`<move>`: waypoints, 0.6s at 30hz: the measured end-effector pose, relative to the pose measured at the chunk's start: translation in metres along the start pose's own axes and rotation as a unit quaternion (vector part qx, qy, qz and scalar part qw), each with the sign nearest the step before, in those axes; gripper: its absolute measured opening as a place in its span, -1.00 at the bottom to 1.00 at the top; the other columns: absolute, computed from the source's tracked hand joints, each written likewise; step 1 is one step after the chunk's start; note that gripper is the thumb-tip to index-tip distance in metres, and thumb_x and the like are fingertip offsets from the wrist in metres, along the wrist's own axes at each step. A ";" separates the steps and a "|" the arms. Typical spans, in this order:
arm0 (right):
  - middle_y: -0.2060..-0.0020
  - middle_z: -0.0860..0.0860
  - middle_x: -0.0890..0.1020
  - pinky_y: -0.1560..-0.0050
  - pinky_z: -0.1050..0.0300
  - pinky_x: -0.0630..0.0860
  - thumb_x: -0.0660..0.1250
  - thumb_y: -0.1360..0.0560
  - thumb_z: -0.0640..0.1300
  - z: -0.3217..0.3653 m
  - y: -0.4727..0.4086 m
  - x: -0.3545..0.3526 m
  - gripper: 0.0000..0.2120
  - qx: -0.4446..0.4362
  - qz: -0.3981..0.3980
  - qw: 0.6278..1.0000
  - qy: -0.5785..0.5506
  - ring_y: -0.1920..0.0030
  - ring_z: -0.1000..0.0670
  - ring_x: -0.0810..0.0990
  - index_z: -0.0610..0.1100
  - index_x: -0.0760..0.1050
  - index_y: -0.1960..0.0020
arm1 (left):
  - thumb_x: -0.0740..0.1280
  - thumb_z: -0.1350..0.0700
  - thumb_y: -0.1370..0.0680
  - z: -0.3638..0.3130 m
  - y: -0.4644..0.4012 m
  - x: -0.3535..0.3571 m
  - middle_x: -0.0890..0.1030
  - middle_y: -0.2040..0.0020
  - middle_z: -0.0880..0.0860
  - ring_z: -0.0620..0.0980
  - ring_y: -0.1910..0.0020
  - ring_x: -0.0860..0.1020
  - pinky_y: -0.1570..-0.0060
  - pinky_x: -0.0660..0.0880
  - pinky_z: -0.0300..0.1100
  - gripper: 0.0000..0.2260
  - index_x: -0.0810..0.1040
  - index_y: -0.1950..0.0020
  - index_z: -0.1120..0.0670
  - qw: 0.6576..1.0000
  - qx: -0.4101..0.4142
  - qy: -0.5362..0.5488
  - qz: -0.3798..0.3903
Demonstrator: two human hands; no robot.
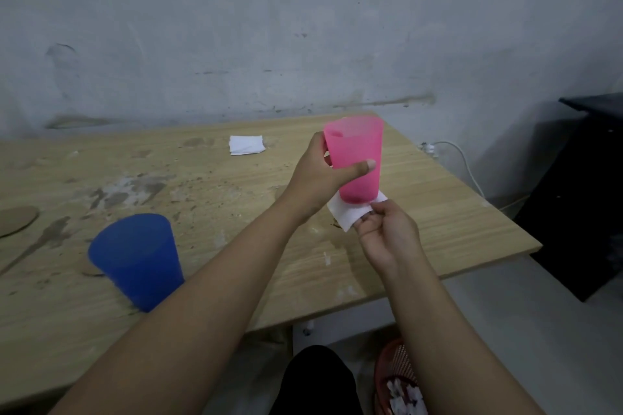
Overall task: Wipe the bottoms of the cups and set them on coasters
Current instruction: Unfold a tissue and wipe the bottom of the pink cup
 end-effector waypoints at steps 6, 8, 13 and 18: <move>0.01 -0.33 0.63 -0.02 -0.04 0.60 -0.02 -0.46 -0.43 0.006 0.012 -0.003 -0.66 0.035 0.027 0.999 0.020 0.05 -0.16 0.68 -0.41 0.43 -0.11 | 0.53 0.03 -0.37 -0.006 0.001 -0.005 0.50 -0.25 -0.03 -0.08 -0.18 0.51 0.08 0.46 -0.35 -0.37 0.31 -0.34 0.01 1.000 0.014 -0.025 0.002; 0.00 -0.34 0.62 -0.03 -0.09 0.59 0.00 -0.42 -0.44 0.015 0.013 -0.007 -0.66 0.030 0.022 0.999 0.026 0.03 -0.18 0.68 -0.43 0.43 -0.12 | 0.52 0.01 -0.37 -0.009 0.000 -0.009 0.50 -0.25 -0.03 -0.08 -0.18 0.51 0.08 0.46 -0.35 -0.37 0.31 -0.35 0.00 0.999 0.021 -0.036 0.002; 0.17 -0.33 0.66 0.04 -0.11 0.61 -0.01 -0.44 -0.46 0.034 0.010 -0.003 -0.71 -0.002 -0.013 0.999 0.033 0.12 -0.18 0.69 -0.45 0.43 -0.02 | 0.52 -0.01 -0.37 -0.009 0.001 -0.011 0.50 -0.28 -0.02 -0.05 -0.21 0.51 -0.06 0.51 -0.21 -0.34 0.30 -0.38 0.02 0.999 0.018 -0.035 0.008; -0.05 -0.36 0.56 -0.07 -0.11 0.54 -0.03 -0.47 -0.46 0.021 0.004 0.010 -0.69 -0.001 -0.001 1.000 0.012 -0.05 -0.20 0.61 -0.41 0.42 -0.09 | 0.51 0.00 -0.38 -0.014 0.006 -0.004 0.50 -0.27 -0.05 -0.07 -0.19 0.52 0.04 0.48 -0.31 -0.37 0.31 -0.37 0.00 1.000 0.021 -0.020 0.007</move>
Point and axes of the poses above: each hand's wrist, its own y-axis away from the middle knuckle, its own x-axis out of the palm, z = x × y, the point moved 2 cm from there along -y, towards the middle knuckle
